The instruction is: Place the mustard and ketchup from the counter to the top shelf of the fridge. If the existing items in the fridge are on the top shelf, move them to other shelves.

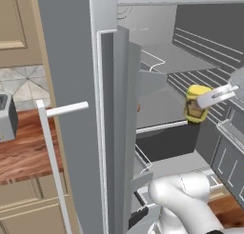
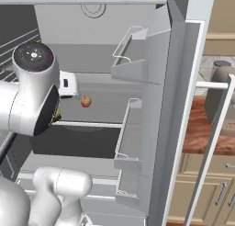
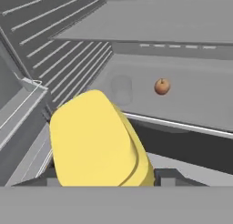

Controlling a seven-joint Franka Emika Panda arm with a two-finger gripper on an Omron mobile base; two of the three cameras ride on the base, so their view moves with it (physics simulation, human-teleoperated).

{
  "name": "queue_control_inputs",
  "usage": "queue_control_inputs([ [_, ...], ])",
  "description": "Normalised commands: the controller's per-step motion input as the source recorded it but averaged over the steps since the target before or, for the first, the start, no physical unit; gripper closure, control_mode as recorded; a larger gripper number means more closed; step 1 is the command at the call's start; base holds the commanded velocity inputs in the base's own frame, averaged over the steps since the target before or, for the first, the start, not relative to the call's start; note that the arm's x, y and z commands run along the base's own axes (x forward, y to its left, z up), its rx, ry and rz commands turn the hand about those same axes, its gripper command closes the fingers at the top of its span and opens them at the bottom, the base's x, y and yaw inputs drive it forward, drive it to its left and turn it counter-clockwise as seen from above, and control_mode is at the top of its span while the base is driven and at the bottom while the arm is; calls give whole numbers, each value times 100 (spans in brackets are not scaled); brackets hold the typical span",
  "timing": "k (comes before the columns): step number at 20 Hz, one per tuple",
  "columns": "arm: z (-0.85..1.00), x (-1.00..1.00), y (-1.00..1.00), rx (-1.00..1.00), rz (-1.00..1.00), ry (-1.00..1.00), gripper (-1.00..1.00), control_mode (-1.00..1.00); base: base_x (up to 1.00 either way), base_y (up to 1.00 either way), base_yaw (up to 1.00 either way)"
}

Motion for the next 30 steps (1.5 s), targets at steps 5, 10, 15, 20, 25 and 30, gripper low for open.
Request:
queue_control_inputs([
  [5, 83, 15, -23, 19, -10, -6, 100, -100, 0, 0, 0],
  [10, 51, 33, -18, 32, -20, -2, 100, -100, 0, 0, 0],
  [15, 19, 70, 0, 21, -16, -7, 100, -100, 0, 0, 0],
  [20, 8, 91, 25, 5, -10, -13, 100, -100, 0, 0, 0],
  [25, -4, 90, 35, -1, -1, -3, 100, -100, 0, 0, 0],
  [30, -15, 82, 23, -3, 0, 0, 100, -100, 0, 0, 0],
])
